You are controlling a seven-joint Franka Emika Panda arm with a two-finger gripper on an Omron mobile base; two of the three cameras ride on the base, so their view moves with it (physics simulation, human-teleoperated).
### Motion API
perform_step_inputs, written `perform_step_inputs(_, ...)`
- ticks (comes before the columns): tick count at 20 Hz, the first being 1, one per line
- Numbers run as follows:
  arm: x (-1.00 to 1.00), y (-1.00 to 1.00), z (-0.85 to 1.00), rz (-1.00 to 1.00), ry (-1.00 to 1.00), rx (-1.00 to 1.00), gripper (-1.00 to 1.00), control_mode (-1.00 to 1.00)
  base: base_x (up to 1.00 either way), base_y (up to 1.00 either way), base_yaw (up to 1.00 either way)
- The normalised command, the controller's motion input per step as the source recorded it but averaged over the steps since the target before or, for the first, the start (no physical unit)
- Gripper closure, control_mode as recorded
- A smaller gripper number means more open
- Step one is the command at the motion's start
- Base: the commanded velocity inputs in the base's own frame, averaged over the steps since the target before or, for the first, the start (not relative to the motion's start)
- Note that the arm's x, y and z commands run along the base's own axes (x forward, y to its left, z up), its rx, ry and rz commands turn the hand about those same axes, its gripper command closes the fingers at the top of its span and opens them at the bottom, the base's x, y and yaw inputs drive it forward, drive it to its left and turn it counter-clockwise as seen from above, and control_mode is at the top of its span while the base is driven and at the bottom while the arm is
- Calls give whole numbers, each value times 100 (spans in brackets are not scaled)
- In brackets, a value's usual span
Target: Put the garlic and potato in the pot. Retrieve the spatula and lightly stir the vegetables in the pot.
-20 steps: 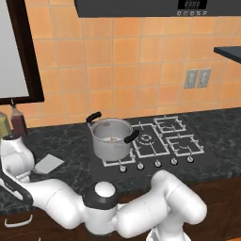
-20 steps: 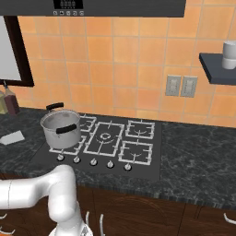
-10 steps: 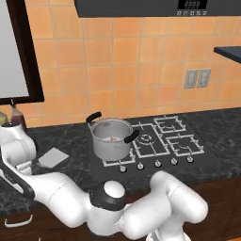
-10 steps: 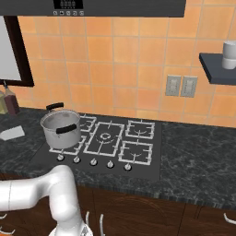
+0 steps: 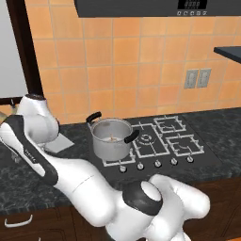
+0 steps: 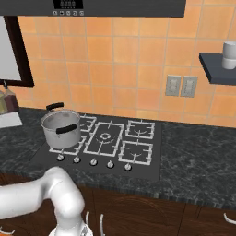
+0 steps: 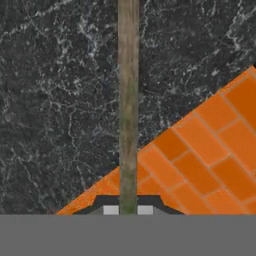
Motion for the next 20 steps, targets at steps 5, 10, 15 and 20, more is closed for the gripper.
perform_step_inputs(5, -28, -100, 100, 0, -6, 66, 100, -100, 0, 0, 0)
perform_step_inputs(10, 4, -100, 100, -2, 3, 66, 100, -100, 0, 0, 0)
perform_step_inputs(15, 32, -100, 100, -15, 15, 46, 100, -100, 0, 0, 0)
perform_step_inputs(20, 48, -93, 100, -25, 27, 34, 100, -100, 0, 0, 0)
